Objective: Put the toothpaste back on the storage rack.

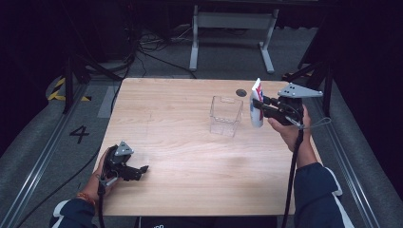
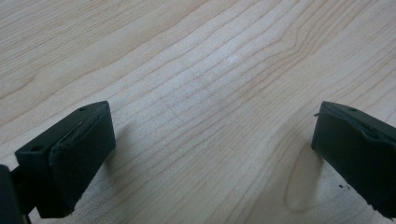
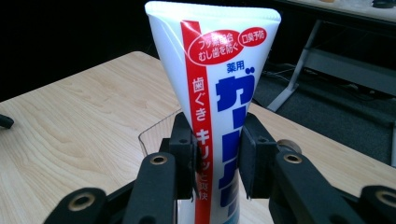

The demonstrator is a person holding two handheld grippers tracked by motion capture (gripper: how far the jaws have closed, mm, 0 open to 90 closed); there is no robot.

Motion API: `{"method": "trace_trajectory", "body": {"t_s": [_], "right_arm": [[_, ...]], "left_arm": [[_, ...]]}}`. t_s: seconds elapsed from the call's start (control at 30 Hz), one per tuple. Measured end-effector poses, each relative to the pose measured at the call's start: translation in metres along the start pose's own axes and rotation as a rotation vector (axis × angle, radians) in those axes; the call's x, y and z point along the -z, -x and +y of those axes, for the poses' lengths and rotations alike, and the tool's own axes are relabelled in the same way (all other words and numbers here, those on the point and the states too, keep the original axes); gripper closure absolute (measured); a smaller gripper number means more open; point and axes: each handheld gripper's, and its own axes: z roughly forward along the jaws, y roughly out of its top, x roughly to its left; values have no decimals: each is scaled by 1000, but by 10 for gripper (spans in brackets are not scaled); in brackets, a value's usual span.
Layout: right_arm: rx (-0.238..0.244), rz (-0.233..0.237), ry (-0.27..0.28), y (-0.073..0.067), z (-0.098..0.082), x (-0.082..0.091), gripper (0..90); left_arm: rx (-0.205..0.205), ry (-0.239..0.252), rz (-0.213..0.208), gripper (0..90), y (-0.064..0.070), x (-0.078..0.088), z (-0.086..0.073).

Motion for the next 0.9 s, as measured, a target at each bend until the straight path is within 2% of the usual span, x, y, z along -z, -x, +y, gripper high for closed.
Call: {"method": "trace_trajectory", "body": {"t_s": [0.5, 0.9], "right_arm": [[0, 24, 26, -2, 9, -24, 704], [10, 36, 21, -5, 16, -47, 703]], "left_arm": [[2, 0, -2, 0, 0, 0, 0], [2, 0, -2, 0, 0, 0, 0]]}}
